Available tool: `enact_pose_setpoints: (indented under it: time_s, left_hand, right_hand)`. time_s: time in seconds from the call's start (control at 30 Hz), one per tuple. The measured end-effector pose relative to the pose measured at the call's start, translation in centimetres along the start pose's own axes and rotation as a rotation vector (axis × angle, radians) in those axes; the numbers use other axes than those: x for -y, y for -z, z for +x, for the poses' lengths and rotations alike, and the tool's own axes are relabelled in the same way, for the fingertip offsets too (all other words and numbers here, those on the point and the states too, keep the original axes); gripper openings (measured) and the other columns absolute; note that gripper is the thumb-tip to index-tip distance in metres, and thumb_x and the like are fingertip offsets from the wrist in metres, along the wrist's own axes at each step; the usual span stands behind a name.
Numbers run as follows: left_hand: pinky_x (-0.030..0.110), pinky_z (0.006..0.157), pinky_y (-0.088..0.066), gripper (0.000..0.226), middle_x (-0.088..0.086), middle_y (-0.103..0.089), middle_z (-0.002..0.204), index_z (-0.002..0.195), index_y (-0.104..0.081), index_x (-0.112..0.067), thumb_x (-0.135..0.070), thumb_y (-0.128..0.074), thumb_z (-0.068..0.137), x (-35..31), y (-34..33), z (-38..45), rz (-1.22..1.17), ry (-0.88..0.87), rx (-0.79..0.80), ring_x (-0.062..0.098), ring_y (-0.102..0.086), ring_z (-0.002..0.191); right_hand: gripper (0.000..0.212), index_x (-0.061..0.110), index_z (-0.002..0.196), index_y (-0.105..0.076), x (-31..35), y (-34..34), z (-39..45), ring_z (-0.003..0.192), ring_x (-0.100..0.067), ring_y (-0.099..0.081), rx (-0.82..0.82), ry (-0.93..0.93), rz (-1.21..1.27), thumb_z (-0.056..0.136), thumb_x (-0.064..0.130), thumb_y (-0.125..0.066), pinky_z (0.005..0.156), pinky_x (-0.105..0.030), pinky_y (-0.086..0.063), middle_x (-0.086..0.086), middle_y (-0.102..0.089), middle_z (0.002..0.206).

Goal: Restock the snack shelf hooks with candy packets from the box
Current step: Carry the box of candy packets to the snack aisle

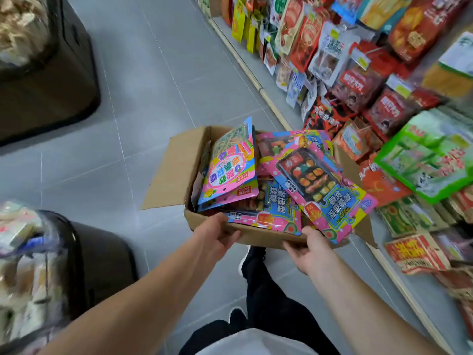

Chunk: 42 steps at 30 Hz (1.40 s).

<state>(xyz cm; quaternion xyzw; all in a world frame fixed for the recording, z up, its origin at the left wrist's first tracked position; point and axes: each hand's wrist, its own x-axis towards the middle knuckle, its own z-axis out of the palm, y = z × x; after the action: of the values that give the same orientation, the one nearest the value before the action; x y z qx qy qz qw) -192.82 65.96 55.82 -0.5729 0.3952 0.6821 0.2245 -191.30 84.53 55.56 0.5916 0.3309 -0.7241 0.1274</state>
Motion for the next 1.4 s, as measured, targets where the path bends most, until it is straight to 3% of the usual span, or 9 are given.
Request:
enact_pose_setpoints:
  time_s: [0.1, 0.27, 0.43, 0.67, 0.87, 1.03, 1.1, 1.2, 1.4]
  left_hand:
    - [0.036, 0.051, -0.059, 0.032, 0.021, -0.063, 0.110, 0.118, -0.051, 0.000, -0.008, -0.062, 0.088, -5.9, -3.0, 2.2, -0.025, 0.001, 0.004, 0.036, -0.068, 0.100]
    - [0.037, 0.080, -0.058, 0.026, 0.022, -0.062, 0.109, 0.110, -0.050, 0.000, -0.009, -0.063, 0.089, -15.1, -7.2, 4.3, -0.051, 0.022, -0.001, 0.036, -0.068, 0.098]
    - [0.037, 0.068, -0.062, 0.024, 0.022, -0.065, 0.102, 0.107, -0.052, -0.001, -0.008, -0.064, 0.089, -24.9, -10.2, 7.6, -0.044, 0.030, -0.010, 0.036, -0.070, 0.090]
    - [0.037, 0.071, -0.060, 0.027, 0.023, -0.064, 0.109, 0.111, -0.051, -0.003, -0.009, -0.066, 0.088, -39.7, -12.7, 14.0, 0.079, 0.078, 0.016, 0.036, -0.069, 0.094]
    - [0.034, 0.045, -0.058, 0.032, 0.021, -0.064, 0.107, 0.118, -0.051, -0.004, -0.011, -0.064, 0.090, -51.9, -15.1, 19.1, 0.251, 0.097, 0.026, 0.036, -0.068, 0.095]
    - [0.034, 0.046, -0.058, 0.027, 0.017, -0.064, 0.095, 0.112, -0.050, -0.004, -0.011, -0.063, 0.089, -57.8, -18.1, 22.3, 0.363, 0.099, 0.045, 0.032, -0.068, 0.078]
    - [0.035, 0.051, -0.059, 0.027, 0.016, -0.064, 0.096, 0.111, -0.050, -0.005, -0.012, -0.064, 0.088, -59.7, -19.9, 23.8, 0.414, 0.095, 0.032, 0.031, -0.068, 0.074]
    - [0.036, 0.054, -0.061, 0.033, 0.016, -0.066, 0.104, 0.115, -0.051, -0.005, -0.011, -0.066, 0.087, -62.4, -22.9, 26.3, 0.471, 0.097, 0.011, 0.031, -0.070, 0.081]
    - [0.030, 0.043, -0.054, 0.040, 0.020, -0.063, 0.110, 0.123, -0.050, -0.005, -0.011, -0.067, 0.087, -67.1, -28.9, 31.9, 0.524, 0.091, 0.005, 0.037, -0.067, 0.096]
  right_hand:
    - [0.021, 0.005, 0.115, -0.044, 2.8, -6.3, 2.1, 0.122, -0.037, -0.055, 0.024, -0.003, -0.001, 0.097, 0.011, -0.053, 0.101, -0.048, -0.048, -0.025, -0.053, 0.133]
    - [0.023, 0.004, 0.115, -0.044, 7.2, -15.8, 4.1, 0.120, -0.036, -0.056, 0.006, -0.016, -0.026, 0.096, 0.012, -0.054, 0.099, -0.046, -0.050, -0.024, -0.055, 0.131]
    - [0.022, 0.004, 0.114, -0.045, 10.2, -25.4, 5.8, 0.118, -0.035, -0.058, -0.013, -0.026, -0.013, 0.096, 0.010, -0.055, 0.096, -0.046, -0.051, -0.024, -0.057, 0.129]
    - [0.027, 0.002, 0.119, -0.047, 10.7, -39.4, 9.0, 0.117, -0.037, -0.059, -0.088, -0.021, 0.078, 0.096, 0.011, -0.056, 0.097, -0.047, -0.051, -0.026, -0.058, 0.127]
    - [0.022, 0.000, 0.114, -0.047, 10.5, -50.6, 11.0, 0.117, -0.036, -0.060, -0.166, -0.060, 0.180, 0.098, 0.014, -0.054, 0.098, -0.044, -0.051, -0.026, -0.059, 0.126]
    - [0.011, 0.002, 0.095, -0.051, 11.2, -56.1, 13.9, 0.114, -0.034, -0.062, -0.178, -0.080, 0.247, 0.097, 0.013, -0.052, 0.082, -0.041, -0.056, -0.025, -0.061, 0.124]
    - [0.018, 0.000, 0.108, -0.054, 11.7, -57.7, 15.8, 0.108, -0.034, -0.065, -0.200, -0.092, 0.292, 0.096, 0.014, -0.054, 0.069, -0.037, -0.059, -0.024, -0.063, 0.121]
    - [0.030, -0.001, 0.121, -0.052, 13.0, -60.1, 18.6, 0.102, -0.033, -0.066, -0.229, -0.111, 0.356, 0.095, 0.015, -0.057, 0.073, -0.037, -0.056, -0.024, -0.064, 0.117]
    - [0.027, 0.000, 0.119, -0.053, 15.5, -65.0, 24.1, 0.088, -0.028, -0.067, -0.250, -0.121, 0.462, 0.096, 0.015, -0.056, 0.078, -0.037, -0.055, -0.022, -0.065, 0.111]
